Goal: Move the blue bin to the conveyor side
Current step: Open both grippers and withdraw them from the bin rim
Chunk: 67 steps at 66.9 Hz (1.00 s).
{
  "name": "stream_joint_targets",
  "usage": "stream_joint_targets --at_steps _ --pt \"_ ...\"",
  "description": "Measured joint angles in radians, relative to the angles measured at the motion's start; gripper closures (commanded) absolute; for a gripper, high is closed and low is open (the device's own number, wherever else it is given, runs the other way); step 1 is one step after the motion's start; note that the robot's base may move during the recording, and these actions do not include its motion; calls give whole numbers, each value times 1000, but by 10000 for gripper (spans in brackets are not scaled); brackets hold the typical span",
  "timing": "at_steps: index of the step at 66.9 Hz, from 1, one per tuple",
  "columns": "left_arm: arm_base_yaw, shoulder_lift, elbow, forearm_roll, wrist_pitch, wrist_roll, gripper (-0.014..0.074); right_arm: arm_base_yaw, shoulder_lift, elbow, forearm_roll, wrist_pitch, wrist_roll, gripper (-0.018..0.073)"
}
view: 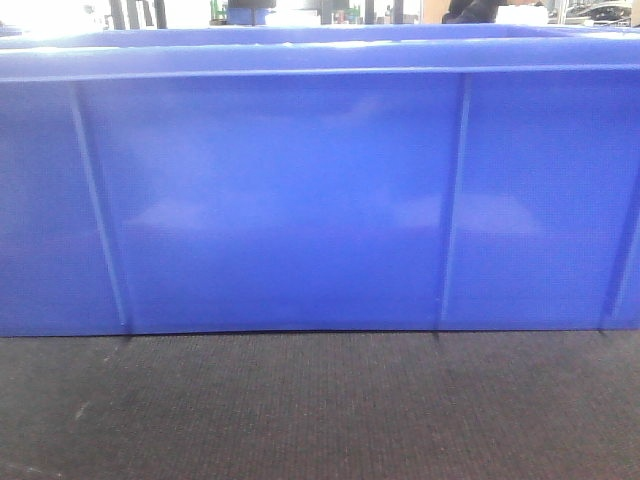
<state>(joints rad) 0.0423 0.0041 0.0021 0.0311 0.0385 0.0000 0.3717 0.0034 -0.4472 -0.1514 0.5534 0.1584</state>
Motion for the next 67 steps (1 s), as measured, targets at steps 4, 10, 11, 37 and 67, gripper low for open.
stream_joint_targets --at_steps 4,10,11,37,67 --pt "0 0 0 0 -5 0 603 0 0 0 0 0 0 646" --pt "0 0 0 0 -12 0 603 0 0 0 0 0 0 646" --pt "0 0 0 0 -12 0 603 0 0 0 0 0 0 646" --pt "0 0 0 0 -14 0 603 0 0 0 0 0 0 646" --pt "0 0 0 0 -14 0 603 -14 0 0 21 -2 -22 646"
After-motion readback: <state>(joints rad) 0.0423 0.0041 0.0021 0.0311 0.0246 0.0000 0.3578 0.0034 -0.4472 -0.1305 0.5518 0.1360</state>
